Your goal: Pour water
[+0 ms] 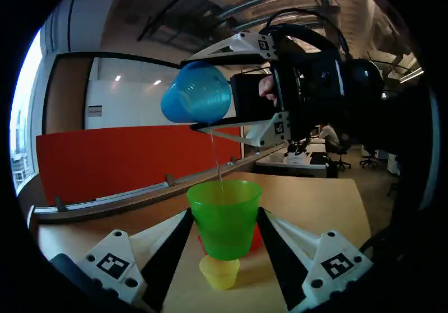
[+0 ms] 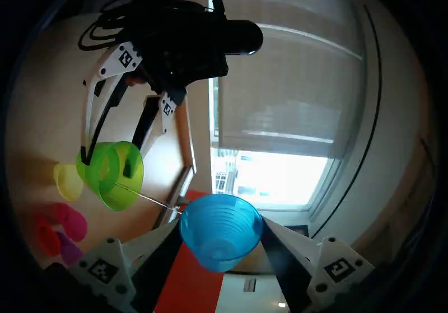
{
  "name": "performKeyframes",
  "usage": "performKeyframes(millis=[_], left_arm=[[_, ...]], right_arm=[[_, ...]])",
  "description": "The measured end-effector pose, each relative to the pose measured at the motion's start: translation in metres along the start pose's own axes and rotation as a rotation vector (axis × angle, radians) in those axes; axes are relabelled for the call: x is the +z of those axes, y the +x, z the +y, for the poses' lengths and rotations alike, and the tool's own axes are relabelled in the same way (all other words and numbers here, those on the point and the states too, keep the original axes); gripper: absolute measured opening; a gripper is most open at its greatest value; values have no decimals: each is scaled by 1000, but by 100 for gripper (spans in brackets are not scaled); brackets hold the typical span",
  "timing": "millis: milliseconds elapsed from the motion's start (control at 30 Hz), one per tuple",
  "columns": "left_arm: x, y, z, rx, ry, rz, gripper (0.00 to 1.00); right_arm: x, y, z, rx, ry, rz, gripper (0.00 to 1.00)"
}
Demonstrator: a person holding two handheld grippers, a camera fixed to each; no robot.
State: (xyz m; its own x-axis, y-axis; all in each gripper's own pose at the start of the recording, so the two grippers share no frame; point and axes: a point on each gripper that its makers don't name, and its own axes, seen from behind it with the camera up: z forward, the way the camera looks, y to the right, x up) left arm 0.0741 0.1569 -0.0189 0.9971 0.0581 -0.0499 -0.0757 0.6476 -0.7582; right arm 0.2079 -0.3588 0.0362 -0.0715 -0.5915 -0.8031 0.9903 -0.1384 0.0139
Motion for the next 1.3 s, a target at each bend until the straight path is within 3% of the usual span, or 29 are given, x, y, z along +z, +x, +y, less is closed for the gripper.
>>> performKeyframes(millis=[733, 1300], left_arm=[[0, -1, -1, 2, 2, -3, 81], [1, 1, -1, 3, 3, -2, 82]], right_arm=[[-2, -2, -1, 0, 0, -4, 92], [-2, -8, -1, 36, -5, -2, 92]])
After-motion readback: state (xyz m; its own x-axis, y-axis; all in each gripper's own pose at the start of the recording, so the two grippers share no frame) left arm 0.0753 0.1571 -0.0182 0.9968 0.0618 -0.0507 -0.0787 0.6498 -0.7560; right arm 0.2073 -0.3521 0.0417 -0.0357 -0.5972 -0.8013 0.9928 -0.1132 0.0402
